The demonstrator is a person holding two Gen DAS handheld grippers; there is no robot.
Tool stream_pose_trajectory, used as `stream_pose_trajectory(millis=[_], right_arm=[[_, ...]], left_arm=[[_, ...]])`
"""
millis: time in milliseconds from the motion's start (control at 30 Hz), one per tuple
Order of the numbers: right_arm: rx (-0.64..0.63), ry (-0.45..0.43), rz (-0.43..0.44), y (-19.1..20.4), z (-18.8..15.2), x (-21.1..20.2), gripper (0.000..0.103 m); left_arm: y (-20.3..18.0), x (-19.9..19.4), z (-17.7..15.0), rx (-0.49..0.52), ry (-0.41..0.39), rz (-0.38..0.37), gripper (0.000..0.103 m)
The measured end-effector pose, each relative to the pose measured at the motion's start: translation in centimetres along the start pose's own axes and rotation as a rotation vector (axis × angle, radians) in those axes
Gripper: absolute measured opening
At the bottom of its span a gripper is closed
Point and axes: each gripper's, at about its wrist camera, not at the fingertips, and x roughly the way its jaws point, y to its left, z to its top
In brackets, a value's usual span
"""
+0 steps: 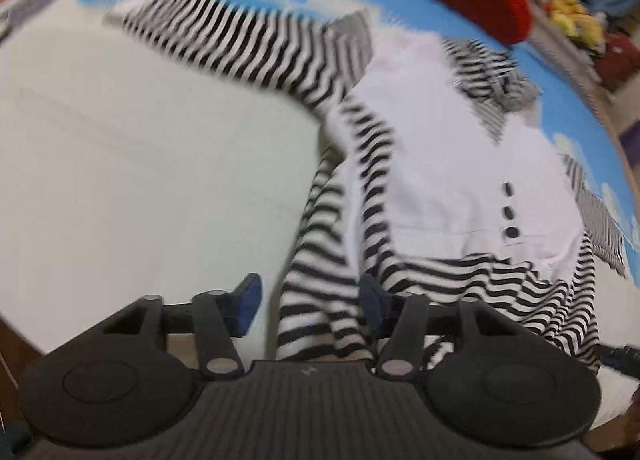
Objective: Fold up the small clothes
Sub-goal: 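Grasp the striped hem with the left gripper while the right gripper grasps the hem too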
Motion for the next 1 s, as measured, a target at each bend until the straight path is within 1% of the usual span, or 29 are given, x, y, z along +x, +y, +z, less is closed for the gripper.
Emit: stream_pose_trajectory(millis=[33, 100, 133, 167, 200, 233, 267, 300, 333, 367, 467, 500, 533, 567, 600, 633, 667, 700, 767, 800, 833, 867, 900, 933, 967, 1000], right_arm=[[-0.003, 0.021, -0.016, 0.1, 0.0, 0.6, 0.056], [0.009, 0.059, -0.037, -0.3, -0.1, 1.4, 0.055], [0.019, 0.075, -0.035, -0.5, -0.1, 1.7, 0.049], [0.024, 0.077, -0.019, -0.6, -0.2, 1.7, 0.025], [0.029, 0.071, 0.001, -0.7, -0.3, 1.5, 0.012], [0.038, 0.05, 0.02, -0.9, -0.3, 1.0, 0.003], [0.052, 0.019, 0.043, -1.2, -0.2, 0.2, 0.001], [0.084, -0.018, 0.07, -2.0, -0.1, -0.9, 0.001], [0.122, -0.056, 0.089, -2.8, 0.2, -1.7, 0.001], [0.173, -0.112, 0.114, -4.2, 0.2, -3.2, 0.001], [0.256, -0.235, 0.175, -8.0, -0.5, -7.0, 0.0], [0.267, -0.254, 0.176, -9.1, -0.8, -7.9, 0.0], [0.279, -0.273, 0.143, -10.3, -1.3, -8.8, 0.0], [0.291, -0.271, 0.128, -11.2, -1.7, -9.1, 0.0], [0.309, -0.251, 0.137, -12.1, -2.1, -9.0, 0.0], [0.317, -0.21, 0.165, -12.9, -2.5, -8.6, 0.0], [0.293, -0.179, 0.177, -12.9, -2.7, -8.0, 0.0], [0.229, -0.153, 0.174, -12.3, -3.0, -7.6, 0.0], [0.096, -0.135, 0.161, -10.5, -3.4, -7.0, 0.0], [0.056, -0.134, 0.164, -9.9, -3.4, -6.8, 0.0], [0.007, -0.143, 0.174, -8.8, -3.5, -6.7, 0.003], [-0.027, -0.156, 0.179, -7.8, -3.2, -6.7, 0.003], [-0.068, -0.168, 0.179, -6.6, -3.1, -6.5, 0.004], [-0.092, -0.172, 0.182, -5.9, -2.9, -6.2, 0.012], [-0.123, -0.168, 0.183, -4.8, -2.8, -5.6, 0.021], [-0.145, -0.16, 0.18, -3.8, -2.5, -5.3, 0.025]], left_arm=[[0.1, 0.5, 0.0, -0.012, 0.023, 0.002, 0.067], [0.3, 1.3, -0.3, -0.007, 0.067, 0.03, 0.067], [0.2, 1.8, -0.4, 0.0, 0.079, 0.037, 0.067], [0.1, 2.4, -0.5, 0.005, 0.087, 0.036, 0.066], [0.1, 3.2, -0.6, 0.011, 0.1, 0.033, 0.065], [-0.1, 3.7, -0.7, 0.018, 0.113, 0.033, 0.06], [-0.2, 4.0, -0.8, 0.027, 0.121, 0.029, 0.053], [-0.4, 4.2, -0.9, 0.039, 0.128, 0.019, 0.027], [-0.7, 4.2, -1.1, 0.055, 0.131, 0.0, 0.003], [-1.0, 4.1, -1.2, 0.067, 0.123, -0.02, 0.003], [-2.2, 1.9, -1.5, 0.12, 0.021, -0.064, 0.003], [-2.4, 0.8, -1.6, 0.127, -0.011, -0.091, 0.003], [-2.5, -0.1, -1.7, 0.135, -0.038, -0.106, 0.003], [-2.4, -0.9, -1.8, 0.143, -0.058, -0.117, 0.003], [-2.3, -1.7, -2.0, 0.152, -0.071, -0.116, 0.003], [-2.1, -2.2, -2.1, 0.16, -0.075, -0.107, 0.003], [-1.7, -2.5, -2.2, 0.163, -0.072, -0.09, 0.003], [-1.4, -2.4, -2.2, 0.158, -0.053, -0.066, 0.003], [-0.7, -1.8, -2.1, 0.142, -0.016, -0.002, 0.003], [-0.4, -1.6, -2.1, 0.139, -0.002, 0.034, 0.003], [0.0, -1.5, -2.1, 0.131, 0.011, 0.055, 0.004], [0.4, -1.5, -2.0, 0.119, 0.019, 0.057, 0.004], [0.4, -1.8, -1.8, 0.102, 0.008, 0.025, 0.005], [0.3, -2.2, -1.7, 0.093, -0.016, -0.01, 0.012], [0.1, -2.8, -1.6, 0.089, -0.044, -0.044, 0.018], [-0.2, -3.2, -1.8, 0.092, -0.063, -0.068, 0.035]])
